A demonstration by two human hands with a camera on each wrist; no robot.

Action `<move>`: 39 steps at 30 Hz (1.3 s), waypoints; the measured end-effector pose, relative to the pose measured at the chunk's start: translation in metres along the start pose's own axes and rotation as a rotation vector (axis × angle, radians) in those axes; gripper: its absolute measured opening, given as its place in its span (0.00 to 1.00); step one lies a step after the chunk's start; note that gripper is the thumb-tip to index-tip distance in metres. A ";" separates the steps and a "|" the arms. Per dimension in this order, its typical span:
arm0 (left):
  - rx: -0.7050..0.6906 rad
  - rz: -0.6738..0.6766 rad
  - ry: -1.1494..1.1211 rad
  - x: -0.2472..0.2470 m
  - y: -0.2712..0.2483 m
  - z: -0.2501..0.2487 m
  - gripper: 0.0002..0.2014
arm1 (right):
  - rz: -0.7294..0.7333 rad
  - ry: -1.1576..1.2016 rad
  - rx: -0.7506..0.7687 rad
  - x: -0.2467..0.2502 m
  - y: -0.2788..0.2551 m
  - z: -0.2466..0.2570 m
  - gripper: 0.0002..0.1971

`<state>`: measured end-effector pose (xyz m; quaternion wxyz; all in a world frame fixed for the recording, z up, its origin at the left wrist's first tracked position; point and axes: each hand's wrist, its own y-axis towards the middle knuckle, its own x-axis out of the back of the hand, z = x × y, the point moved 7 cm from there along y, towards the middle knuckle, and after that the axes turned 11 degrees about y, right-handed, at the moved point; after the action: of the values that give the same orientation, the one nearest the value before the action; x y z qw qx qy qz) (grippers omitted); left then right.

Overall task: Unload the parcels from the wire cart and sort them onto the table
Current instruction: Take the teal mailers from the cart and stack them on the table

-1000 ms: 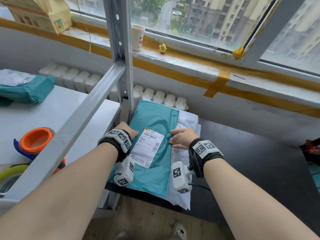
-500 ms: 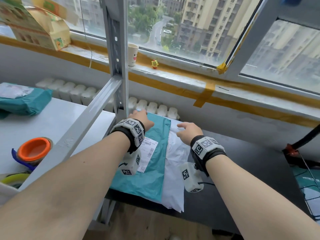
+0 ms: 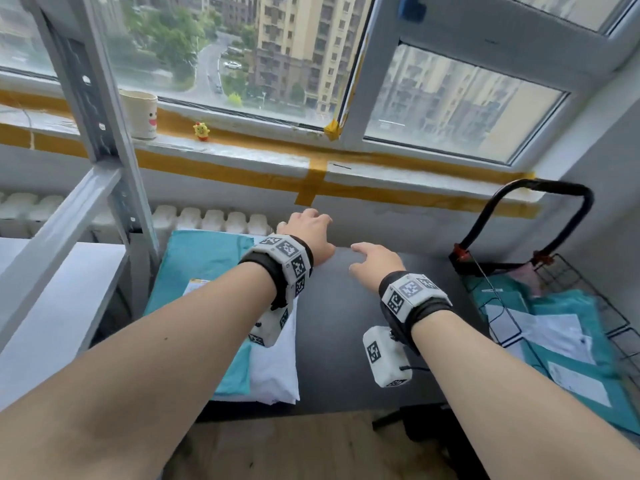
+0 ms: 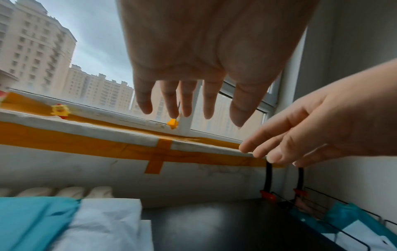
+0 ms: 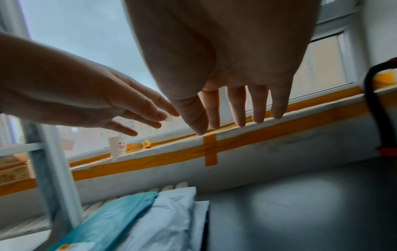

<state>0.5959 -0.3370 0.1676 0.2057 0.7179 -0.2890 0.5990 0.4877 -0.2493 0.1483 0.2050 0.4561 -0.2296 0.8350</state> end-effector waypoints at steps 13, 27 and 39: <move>-0.244 0.071 0.076 -0.021 -0.004 -0.232 0.25 | -0.151 0.001 -0.120 0.116 -0.057 -0.189 0.26; -0.392 0.109 0.123 -0.093 -0.007 -0.499 0.25 | -0.219 0.139 -0.284 0.227 -0.119 -0.448 0.23; -0.425 0.210 0.184 -0.164 0.059 -0.599 0.24 | -0.164 0.222 -0.386 0.240 -0.094 -0.571 0.19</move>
<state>0.0941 0.0301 0.1229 0.3141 0.5672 -0.4613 0.6057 0.0378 0.1845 0.0991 0.3795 0.3311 -0.3232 0.8012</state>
